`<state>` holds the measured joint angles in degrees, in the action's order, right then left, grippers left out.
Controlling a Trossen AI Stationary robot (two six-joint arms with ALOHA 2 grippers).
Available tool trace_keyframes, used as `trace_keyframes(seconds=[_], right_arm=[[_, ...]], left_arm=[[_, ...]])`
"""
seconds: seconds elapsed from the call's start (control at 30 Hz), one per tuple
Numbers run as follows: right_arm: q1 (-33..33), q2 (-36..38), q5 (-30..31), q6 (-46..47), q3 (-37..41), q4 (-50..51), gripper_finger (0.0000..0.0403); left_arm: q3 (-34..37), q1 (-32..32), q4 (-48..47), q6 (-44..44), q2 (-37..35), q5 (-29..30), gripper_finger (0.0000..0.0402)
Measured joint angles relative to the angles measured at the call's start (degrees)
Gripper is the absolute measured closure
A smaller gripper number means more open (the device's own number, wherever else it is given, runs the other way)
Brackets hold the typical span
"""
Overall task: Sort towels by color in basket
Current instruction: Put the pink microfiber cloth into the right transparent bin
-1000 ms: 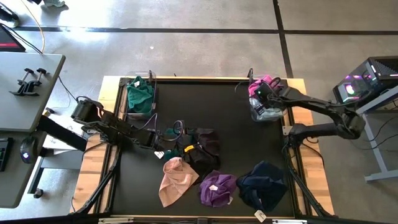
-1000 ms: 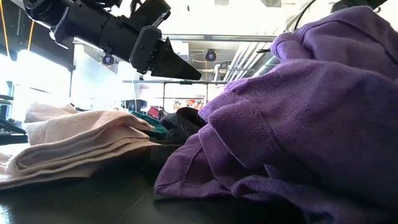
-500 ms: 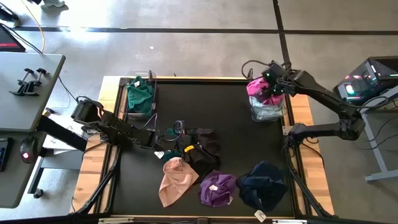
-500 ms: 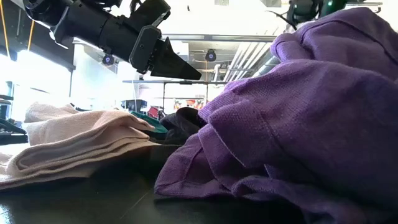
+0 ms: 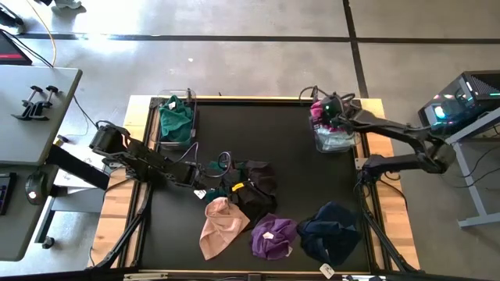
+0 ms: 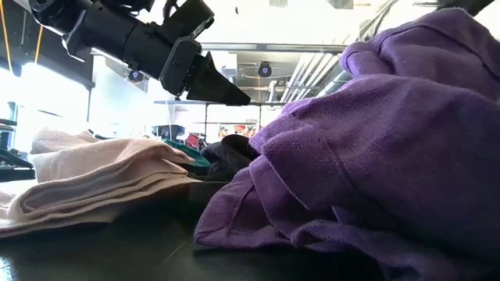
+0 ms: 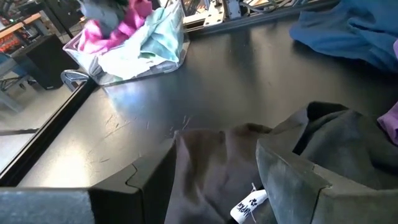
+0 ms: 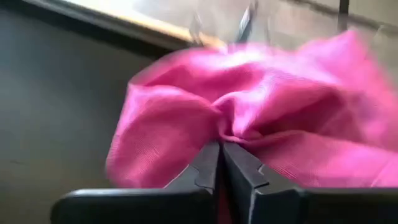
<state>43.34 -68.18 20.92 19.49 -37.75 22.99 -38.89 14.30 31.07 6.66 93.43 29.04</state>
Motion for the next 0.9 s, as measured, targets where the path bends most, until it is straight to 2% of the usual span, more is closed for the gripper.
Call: trace_keyframes(seconds=[0.2, 0.43, 0.6, 0.77, 0.83, 0.9], right_arm=[[3.5, -6.2, -1.6, 1.8, 4.0, -3.4, 0.0358], [5.8, -10.2, -7.8, -4.7, 2.1, -4.0, 0.0299], [5.8, -8.5, -8.5, -6.9, -6.1, 8.3, 0.0246], [5.6, -7.4, -11.1, -6.4, -17.2, 24.4, 0.0234], [4.9, -7.0, -9.7, -5.9, -20.8, 29.5, 0.0236], [4.0, -6.8, -5.1, -4.1, -23.2, 34.7, 0.0243]], left_arm=[[0.0, 0.0, 0.0, 0.4, 0.0, 0.0, 0.0190], [0.0, 0.0, 0.0, 0.5, 0.0, 0.0, 0.0190], [0.0, 0.0, 0.0, 0.5, 0.0, 0.0, 0.0190], [0.0, 0.0, 0.0, 0.4, 0.0, 0.0, 0.0190], [0.0, 0.0, 0.0, 0.3, 0.0, 0.0, 0.0190], [0.0, 0.1, 0.0, -0.4, 0.0, 0.0, 0.0190]])
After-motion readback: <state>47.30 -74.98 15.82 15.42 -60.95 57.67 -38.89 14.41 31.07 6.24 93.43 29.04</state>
